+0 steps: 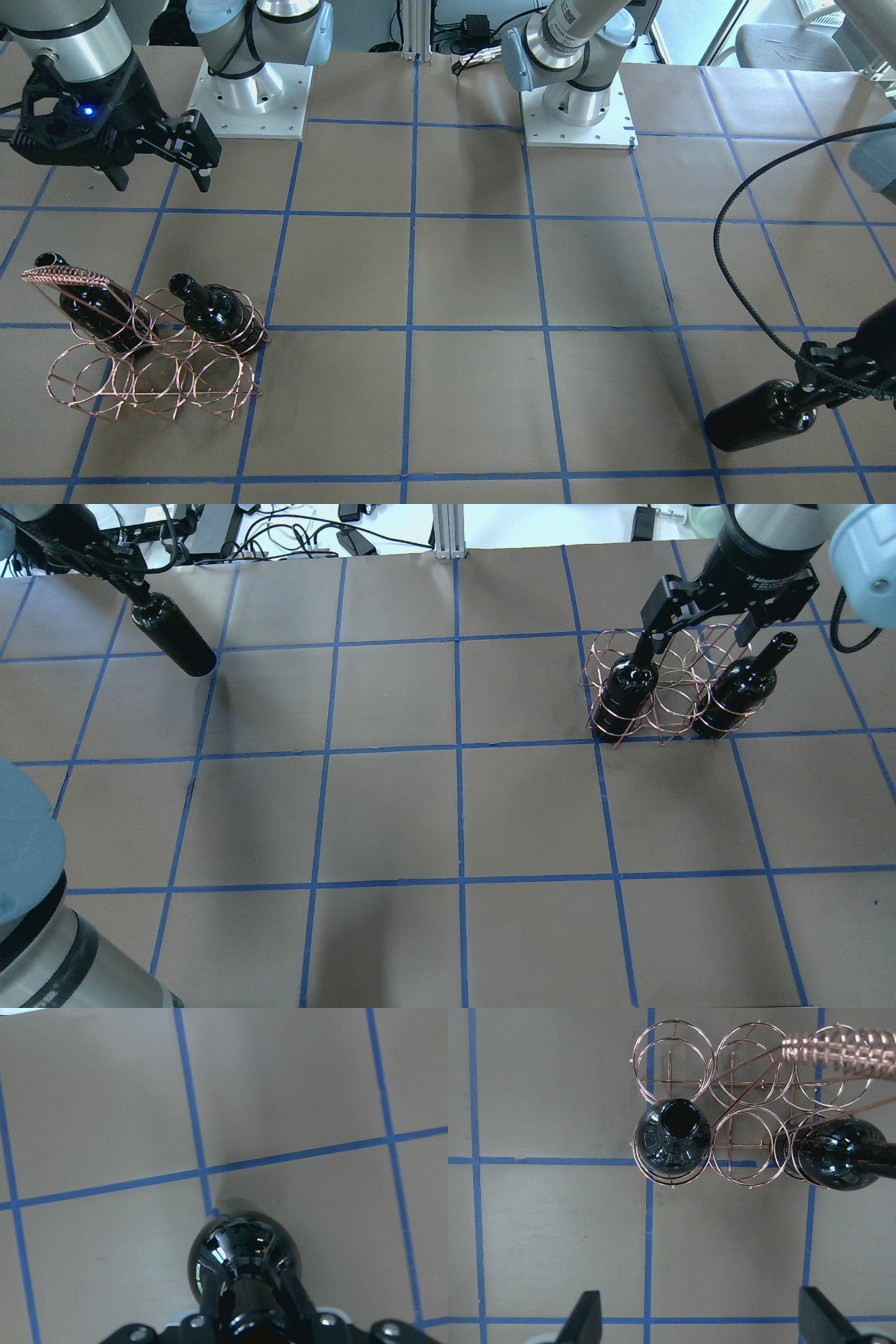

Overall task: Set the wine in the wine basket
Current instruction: 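Carry the bottle toward the table center and stand it upright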

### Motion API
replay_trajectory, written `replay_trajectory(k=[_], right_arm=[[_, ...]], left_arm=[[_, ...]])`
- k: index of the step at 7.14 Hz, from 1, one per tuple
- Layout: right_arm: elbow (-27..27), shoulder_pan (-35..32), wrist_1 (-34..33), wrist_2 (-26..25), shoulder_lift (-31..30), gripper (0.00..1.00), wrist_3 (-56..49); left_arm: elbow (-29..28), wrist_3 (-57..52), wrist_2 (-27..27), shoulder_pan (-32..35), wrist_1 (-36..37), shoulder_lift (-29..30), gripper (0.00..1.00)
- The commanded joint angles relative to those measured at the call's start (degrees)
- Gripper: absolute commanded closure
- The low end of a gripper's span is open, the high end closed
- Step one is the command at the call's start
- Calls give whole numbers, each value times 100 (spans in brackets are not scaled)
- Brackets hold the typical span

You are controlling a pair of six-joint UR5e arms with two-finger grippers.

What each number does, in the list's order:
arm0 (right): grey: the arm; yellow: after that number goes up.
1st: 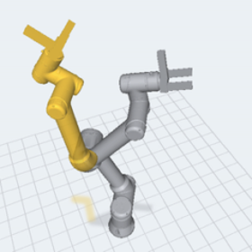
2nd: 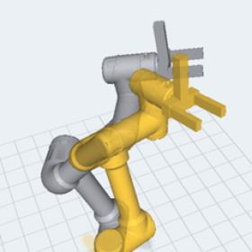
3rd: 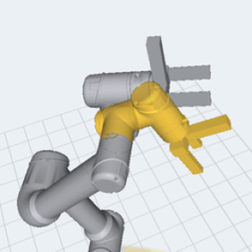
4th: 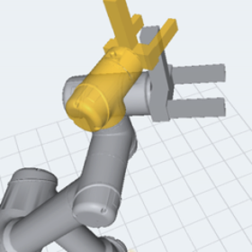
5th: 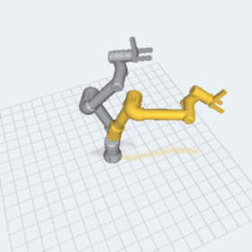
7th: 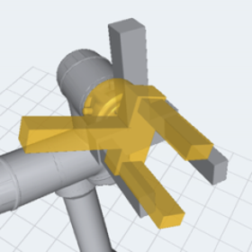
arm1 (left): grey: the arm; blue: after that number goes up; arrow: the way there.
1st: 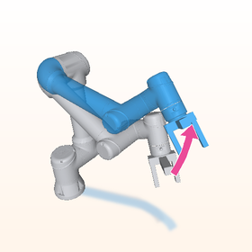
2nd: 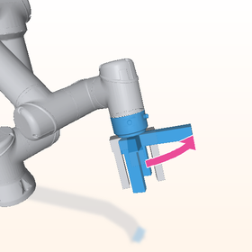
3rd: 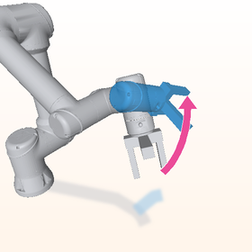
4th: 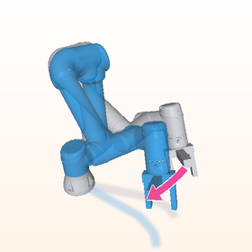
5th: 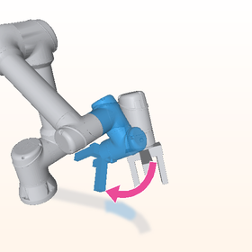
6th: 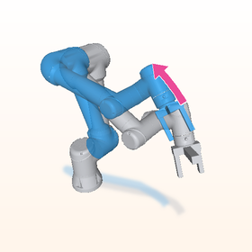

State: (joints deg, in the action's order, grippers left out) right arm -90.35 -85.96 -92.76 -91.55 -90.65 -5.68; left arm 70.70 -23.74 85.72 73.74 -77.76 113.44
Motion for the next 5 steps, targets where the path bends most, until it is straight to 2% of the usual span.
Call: replay_trajectory(k=[1, 5], right_arm=[[0, 17, -5, -20, 3, 0, -12], [0, 26, 22, -20, 3, 0, -12]], left_arm=[[608, 938, -29, 674, 23, -575, 100], [1656, 2397, 23, 2176, 463, -1288, 100]])
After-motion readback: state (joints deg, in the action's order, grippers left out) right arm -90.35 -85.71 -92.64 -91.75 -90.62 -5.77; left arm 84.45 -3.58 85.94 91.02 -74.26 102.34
